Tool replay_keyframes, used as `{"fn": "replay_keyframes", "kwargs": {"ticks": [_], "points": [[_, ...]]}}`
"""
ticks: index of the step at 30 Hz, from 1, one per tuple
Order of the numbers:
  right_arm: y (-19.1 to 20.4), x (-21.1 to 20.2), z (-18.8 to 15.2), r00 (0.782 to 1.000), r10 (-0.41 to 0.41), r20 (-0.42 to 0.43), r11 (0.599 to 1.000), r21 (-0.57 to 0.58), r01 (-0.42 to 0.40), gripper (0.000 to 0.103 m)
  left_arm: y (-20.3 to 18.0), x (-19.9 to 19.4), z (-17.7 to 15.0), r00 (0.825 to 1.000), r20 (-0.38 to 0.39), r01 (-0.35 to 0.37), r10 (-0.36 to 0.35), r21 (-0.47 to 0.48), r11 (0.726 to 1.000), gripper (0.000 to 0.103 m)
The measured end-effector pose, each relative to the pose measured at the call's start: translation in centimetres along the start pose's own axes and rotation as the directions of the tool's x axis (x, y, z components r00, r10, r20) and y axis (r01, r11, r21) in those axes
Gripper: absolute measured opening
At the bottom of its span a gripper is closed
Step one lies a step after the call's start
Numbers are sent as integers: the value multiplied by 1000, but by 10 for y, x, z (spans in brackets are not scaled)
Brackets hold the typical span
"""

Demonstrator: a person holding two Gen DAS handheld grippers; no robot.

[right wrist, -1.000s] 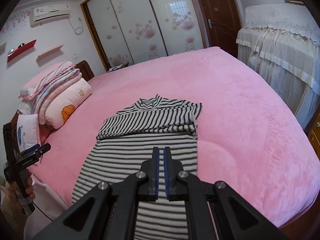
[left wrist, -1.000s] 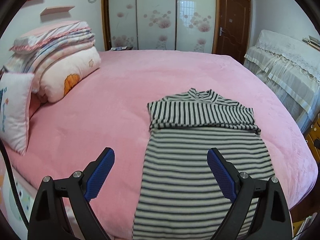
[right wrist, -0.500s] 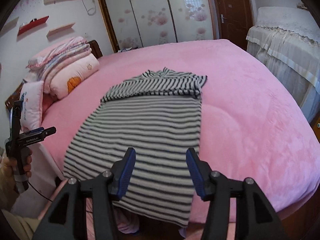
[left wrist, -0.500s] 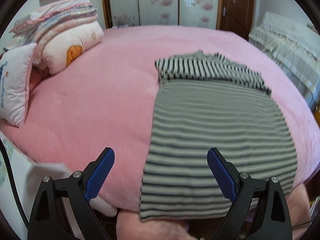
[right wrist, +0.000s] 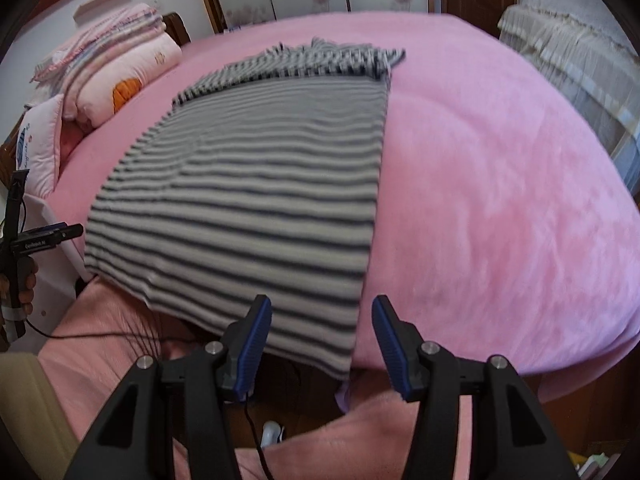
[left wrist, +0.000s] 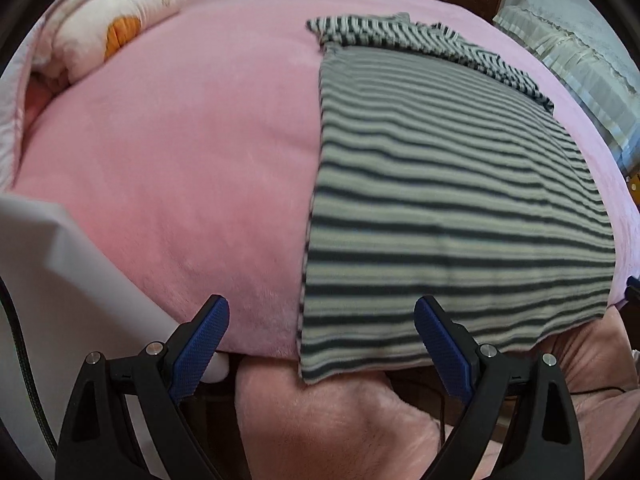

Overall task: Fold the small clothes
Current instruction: 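Grasp the shirt hem with the right tool while the left tool grasps it too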

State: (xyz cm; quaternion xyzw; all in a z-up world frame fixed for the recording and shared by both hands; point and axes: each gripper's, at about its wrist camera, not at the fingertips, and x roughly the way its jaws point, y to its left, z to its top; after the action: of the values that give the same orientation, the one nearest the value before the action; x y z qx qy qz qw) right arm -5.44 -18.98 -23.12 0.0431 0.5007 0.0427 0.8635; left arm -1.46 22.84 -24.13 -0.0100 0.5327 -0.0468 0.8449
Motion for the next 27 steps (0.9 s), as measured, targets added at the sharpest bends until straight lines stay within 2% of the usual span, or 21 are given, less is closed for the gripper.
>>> {"fn": "replay_keyframes", "kwargs": {"ticks": [3, 5, 13, 19, 21, 22, 23, 25, 27], "points": [[-5, 11, -6, 999, 9, -43, 1000, 25, -8, 47, 3, 13, -8, 999, -34, 17, -16, 24, 1000, 81], [-9, 17, -9, 998, 17, -64, 999, 40, -15, 40, 3, 22, -11, 998, -59, 23, -21, 32, 999, 80], [-18, 39, -9, 995, 18, -103, 998, 54, -13, 40, 8, 32, -19, 997, -53, 56, -54, 29, 998, 79], [-16, 49, -4, 993, 41, -110, 998, 42, -37, 36, 7, 35, -20, 997, -48, 57, -55, 44, 997, 76], [-15, 49, -3, 993, 51, -110, 998, 35, -48, 30, 7, 33, -19, 997, -48, 59, -56, 50, 997, 69], [-15, 50, -3, 992, 61, -111, 998, 33, -57, 23, 7, 33, -19, 997, -48, 60, -58, 53, 997, 67], [-15, 50, -3, 991, 76, -113, 997, 32, -73, 15, 6, 33, -18, 997, -49, 65, -62, 57, 996, 60], [-13, 50, -3, 990, 86, -115, 996, 25, -83, 10, 4, 34, -16, 996, -53, 80, -77, 67, 995, 50], [-11, 49, -3, 989, 93, -112, 996, 18, -91, 7, 2, 33, -15, 994, -60, 97, -92, 80, 992, 32]]}}
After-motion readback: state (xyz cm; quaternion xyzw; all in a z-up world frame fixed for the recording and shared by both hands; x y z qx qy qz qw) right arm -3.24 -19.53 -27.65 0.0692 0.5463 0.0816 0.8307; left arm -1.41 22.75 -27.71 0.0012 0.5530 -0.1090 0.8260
